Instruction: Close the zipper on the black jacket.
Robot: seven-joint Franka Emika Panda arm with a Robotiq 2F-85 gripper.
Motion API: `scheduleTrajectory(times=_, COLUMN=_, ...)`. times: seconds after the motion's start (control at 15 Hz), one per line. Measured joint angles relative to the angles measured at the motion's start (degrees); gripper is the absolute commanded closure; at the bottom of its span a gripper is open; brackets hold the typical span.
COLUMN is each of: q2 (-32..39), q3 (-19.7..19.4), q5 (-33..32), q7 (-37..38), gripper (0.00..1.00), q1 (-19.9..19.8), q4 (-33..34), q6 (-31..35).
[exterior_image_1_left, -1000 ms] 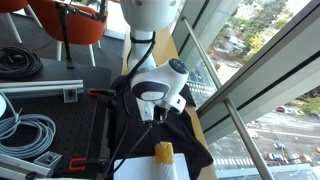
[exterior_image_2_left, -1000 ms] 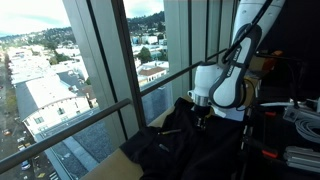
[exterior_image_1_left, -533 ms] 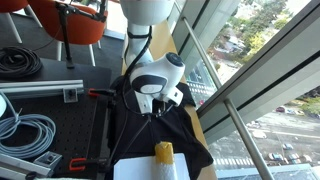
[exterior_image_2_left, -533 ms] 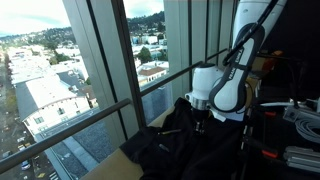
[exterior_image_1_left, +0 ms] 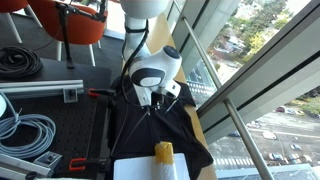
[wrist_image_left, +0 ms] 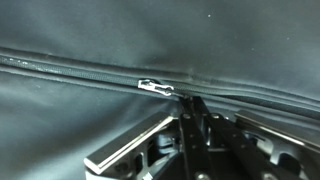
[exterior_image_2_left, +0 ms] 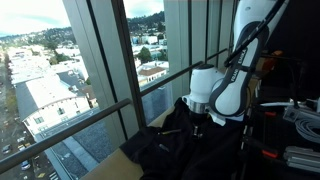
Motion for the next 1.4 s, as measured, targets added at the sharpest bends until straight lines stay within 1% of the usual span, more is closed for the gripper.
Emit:
scheduleTrajectory(times=0.67, q2=-1.5, q3=1.4, q5=0.0, q7=1.1, gripper=0.98, q1=1.8, q4=0.0, q6=0.0)
scheduleTrajectory(times=1.4, q2=-1.4, q3=3.6, q5=0.0, q7=2.5, gripper=0.98, q1=2.2, q4=1.2, q6=0.0)
